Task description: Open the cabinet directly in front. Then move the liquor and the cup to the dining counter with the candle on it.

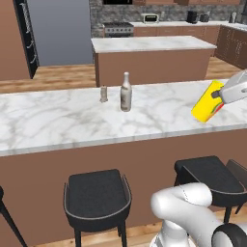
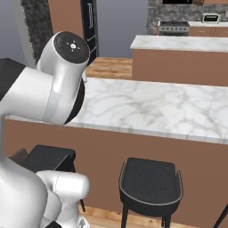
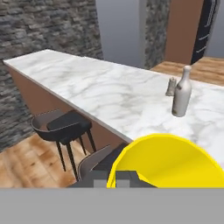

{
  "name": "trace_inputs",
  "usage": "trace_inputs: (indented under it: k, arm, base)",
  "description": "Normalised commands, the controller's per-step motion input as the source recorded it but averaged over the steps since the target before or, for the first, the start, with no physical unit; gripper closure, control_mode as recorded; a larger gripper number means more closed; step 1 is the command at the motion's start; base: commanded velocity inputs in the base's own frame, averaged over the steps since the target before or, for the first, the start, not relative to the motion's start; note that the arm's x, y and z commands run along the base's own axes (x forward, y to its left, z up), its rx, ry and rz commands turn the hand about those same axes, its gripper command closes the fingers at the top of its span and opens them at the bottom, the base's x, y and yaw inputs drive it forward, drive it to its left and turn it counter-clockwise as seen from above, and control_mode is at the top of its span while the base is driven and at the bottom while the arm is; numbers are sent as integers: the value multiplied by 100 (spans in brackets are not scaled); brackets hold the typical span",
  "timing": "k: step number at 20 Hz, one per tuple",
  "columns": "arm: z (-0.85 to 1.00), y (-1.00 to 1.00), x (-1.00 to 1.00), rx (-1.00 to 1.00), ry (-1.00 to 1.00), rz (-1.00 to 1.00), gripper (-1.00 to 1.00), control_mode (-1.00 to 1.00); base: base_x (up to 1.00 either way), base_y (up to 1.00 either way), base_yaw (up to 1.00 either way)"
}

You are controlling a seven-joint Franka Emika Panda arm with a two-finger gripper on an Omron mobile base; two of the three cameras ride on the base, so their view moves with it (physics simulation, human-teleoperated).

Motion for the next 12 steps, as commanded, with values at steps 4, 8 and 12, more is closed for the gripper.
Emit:
trace_inputs:
  k: [4, 8, 12]
  arm:
    - [-5, 0, 15, -6, 4, 0, 100, -100]
    - [-8, 0, 18, -11, 0, 0, 100, -100]
    - [-8, 0, 13, -14, 0, 0, 100, -100]
  base:
    - [0, 0, 0]
    - [0, 0, 0]
    - [0, 0, 0]
